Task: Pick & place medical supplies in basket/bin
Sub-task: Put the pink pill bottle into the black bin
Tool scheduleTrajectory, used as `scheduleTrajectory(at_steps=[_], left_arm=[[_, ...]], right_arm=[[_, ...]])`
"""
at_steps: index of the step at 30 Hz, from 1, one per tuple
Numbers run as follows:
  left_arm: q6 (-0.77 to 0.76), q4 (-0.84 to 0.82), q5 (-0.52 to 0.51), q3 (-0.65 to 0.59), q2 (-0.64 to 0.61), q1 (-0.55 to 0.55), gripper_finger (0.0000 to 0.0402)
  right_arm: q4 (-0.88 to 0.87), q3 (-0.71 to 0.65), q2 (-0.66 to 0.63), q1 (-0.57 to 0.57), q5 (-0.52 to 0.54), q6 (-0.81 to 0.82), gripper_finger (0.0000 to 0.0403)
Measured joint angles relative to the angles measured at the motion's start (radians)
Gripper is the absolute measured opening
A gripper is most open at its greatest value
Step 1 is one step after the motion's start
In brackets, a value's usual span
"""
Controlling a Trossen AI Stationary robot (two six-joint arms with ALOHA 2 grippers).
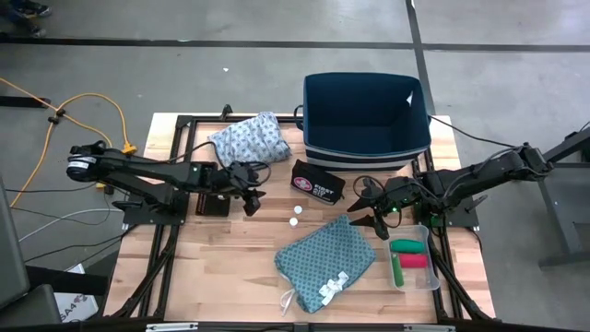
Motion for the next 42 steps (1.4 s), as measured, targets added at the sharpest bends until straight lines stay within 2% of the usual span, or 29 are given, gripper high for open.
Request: scheduleTrajectory(at_steps=[8,17,23,42], left_arm=[[0.022,0.158,0.005,0.0,0.091,-0.038,0.017],[0.242,0.382,0.006,0.0,0.194,-0.116,0.017],[0.335,0.489,0.005,0.0,0.256,-0.147,0.017],[0.332,0.679,0.004,0.0,0.4,-0.221,0.017]], right_arm=[[0.0,0.0,0.0,0.0,0.0,0.0,0.0192],[0.0,0.0,0.0,0.0,0.0,0.0,0.0192],[0.0,0.0,0.0,0.0,0.0,0.0,0.0192],[0.0,0.0,0.0,0.0,0.0,0.0,0.0192]])
